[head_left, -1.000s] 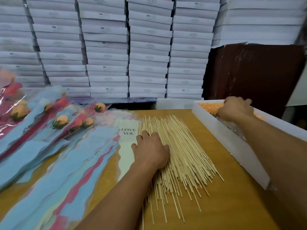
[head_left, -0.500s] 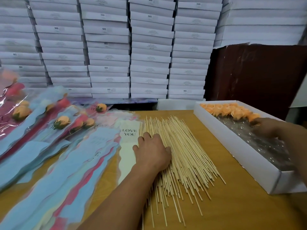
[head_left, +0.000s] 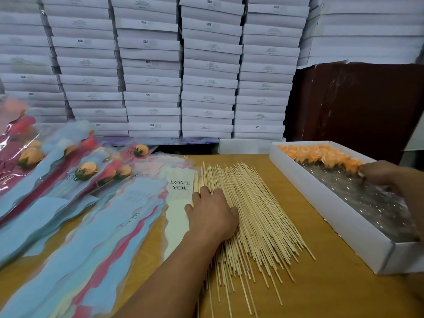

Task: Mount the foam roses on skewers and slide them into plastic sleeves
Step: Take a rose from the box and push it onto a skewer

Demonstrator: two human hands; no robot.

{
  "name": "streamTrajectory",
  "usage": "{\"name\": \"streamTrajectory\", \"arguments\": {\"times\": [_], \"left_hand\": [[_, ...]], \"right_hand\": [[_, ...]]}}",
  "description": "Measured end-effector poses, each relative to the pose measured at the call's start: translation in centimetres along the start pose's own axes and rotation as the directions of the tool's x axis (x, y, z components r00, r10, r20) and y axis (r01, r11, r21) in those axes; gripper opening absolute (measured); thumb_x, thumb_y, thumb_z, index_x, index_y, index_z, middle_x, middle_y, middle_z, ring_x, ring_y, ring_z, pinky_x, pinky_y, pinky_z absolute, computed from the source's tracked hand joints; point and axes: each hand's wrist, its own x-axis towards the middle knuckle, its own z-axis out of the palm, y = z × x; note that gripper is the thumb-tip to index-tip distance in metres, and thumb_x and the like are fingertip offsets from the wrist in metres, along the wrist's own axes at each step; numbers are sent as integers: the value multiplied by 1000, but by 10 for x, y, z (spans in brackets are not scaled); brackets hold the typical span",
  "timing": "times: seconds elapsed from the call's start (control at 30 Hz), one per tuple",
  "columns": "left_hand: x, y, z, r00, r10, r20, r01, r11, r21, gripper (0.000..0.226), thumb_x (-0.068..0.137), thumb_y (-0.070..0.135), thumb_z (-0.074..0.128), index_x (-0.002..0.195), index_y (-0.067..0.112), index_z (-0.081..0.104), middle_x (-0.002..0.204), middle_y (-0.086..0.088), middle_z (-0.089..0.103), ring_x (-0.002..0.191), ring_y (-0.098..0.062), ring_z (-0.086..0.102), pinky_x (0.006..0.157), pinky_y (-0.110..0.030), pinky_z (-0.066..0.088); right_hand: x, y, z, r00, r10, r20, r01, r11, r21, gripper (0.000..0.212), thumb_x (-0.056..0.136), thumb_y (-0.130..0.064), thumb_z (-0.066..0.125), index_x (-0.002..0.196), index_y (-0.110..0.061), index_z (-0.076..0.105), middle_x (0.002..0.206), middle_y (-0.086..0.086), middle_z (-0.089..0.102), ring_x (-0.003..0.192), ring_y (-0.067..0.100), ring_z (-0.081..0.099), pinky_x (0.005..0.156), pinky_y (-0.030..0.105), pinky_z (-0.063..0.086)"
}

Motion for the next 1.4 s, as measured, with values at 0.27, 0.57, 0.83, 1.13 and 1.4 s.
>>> {"name": "streamTrajectory", "arguments": {"times": [0.27,0.57,0.83,1.13,1.4], "left_hand": [[0,0,0,1000,-2,-1,2,1000,3,43,94,47,51,124,17,50,132,-7,44,126,-30,38,104,-49,34],[2,1,-2,992,45,-122,-59,992,-114,51,96,47,53,135,16,44,135,-8,47,125,-28,41,101,-44,37],[6,2,-4,925,127,-359,-301,821,-485,62,91,40,70,144,18,48,119,5,61,110,-12,57,96,-33,48],[11,-6,-10,896,-10,-444,-302,720,-625,9,90,24,71,96,18,68,76,4,65,71,-12,60,69,-35,53],[13,-8,-10,908,-211,-362,-148,648,-747,15,88,31,68,79,35,57,73,9,62,67,-4,58,59,-21,43]], "right_hand": [[5,-1,-5,968,99,-230,-26,953,302,21,100,-11,55,87,4,64,80,18,55,67,28,48,59,36,37],[-44,-79,-25,921,-128,-367,309,814,491,33,103,-29,52,123,-11,71,107,10,64,90,24,57,88,47,53],[-156,-162,33,847,-527,-70,465,670,578,20,99,-28,60,95,-22,79,83,-6,77,78,5,68,64,27,52],[-194,-185,88,769,-628,117,432,647,628,22,99,-24,59,99,-12,78,101,9,76,91,17,69,67,28,50],[-176,-170,113,800,-599,-20,576,758,307,21,95,-25,65,86,-9,76,88,8,75,85,25,70,72,39,56]]}}
